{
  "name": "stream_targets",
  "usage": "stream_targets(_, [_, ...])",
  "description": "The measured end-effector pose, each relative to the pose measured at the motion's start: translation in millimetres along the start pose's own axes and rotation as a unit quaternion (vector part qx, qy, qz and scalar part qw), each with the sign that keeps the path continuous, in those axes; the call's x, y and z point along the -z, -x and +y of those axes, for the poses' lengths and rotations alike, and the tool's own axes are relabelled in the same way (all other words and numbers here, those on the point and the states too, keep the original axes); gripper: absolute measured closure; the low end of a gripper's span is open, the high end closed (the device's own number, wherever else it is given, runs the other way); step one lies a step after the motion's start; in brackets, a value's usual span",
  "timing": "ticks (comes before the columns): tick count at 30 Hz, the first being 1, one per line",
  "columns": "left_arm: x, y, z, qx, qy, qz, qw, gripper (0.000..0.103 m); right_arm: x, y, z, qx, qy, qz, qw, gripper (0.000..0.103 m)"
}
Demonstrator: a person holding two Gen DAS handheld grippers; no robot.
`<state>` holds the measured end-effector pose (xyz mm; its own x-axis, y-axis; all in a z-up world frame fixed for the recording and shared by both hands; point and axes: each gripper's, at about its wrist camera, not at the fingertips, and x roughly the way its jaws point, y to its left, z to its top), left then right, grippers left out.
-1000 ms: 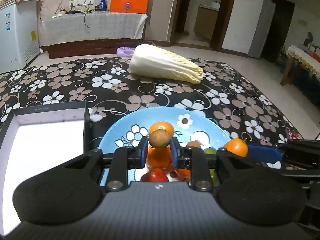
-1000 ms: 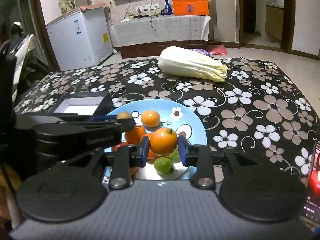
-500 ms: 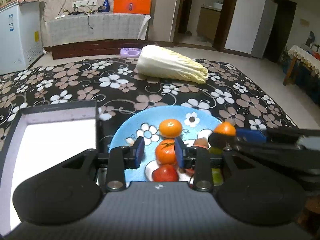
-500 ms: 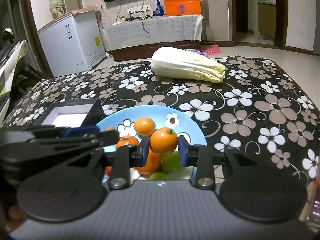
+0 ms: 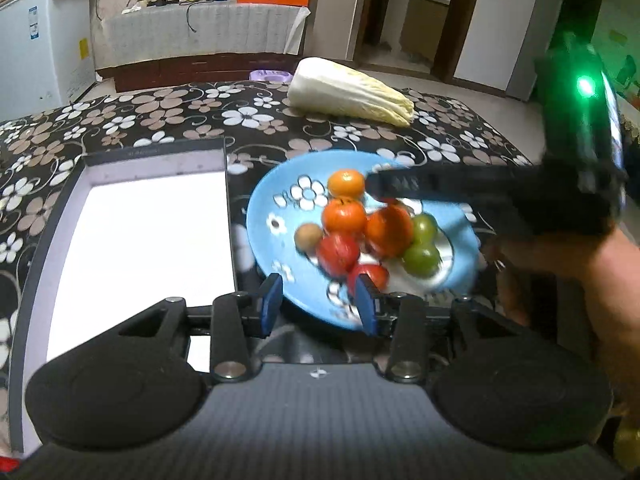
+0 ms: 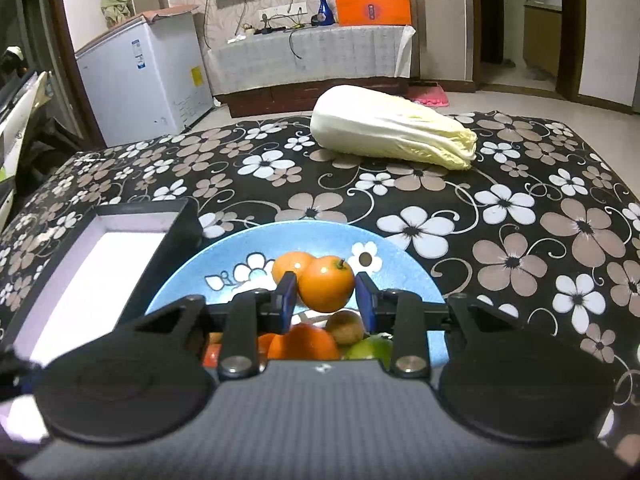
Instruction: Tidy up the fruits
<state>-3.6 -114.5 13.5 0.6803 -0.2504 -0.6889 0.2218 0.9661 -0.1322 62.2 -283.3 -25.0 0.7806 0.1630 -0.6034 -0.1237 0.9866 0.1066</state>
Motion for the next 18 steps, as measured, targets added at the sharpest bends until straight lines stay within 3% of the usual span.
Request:
stream_targets(1, [4, 3, -1, 0.002, 0.000, 0.001, 1.0000, 0.056, 0, 2, 1, 0.000, 0.000, -0.003, 1.000, 0.053])
stream_targets(3, [12, 8, -4, -0.001, 0.002, 0.002, 1.0000, 0.053, 2, 9, 5, 0.002, 0.009, -0.015, 1.000, 0.031])
stream_targets(10, [34, 26, -17, 0.000, -0.008, -0.002, 1.0000, 0.043, 14, 62, 5, 0.007, -0.005, -0.058, 0.998, 0.030])
stream_targets(14, [41, 35, -24, -0.017, -0.019, -0.013, 0.9996, 0.023, 34, 102, 7, 0.016, -0.008, -0.072, 0.997, 0.030])
stream_targets(18, [44, 38, -26, -0.019, -0.012, -0.014, 0.9996, 0.014, 56, 135, 6, 0.035, -0.010, -0.081, 0.996, 0.030])
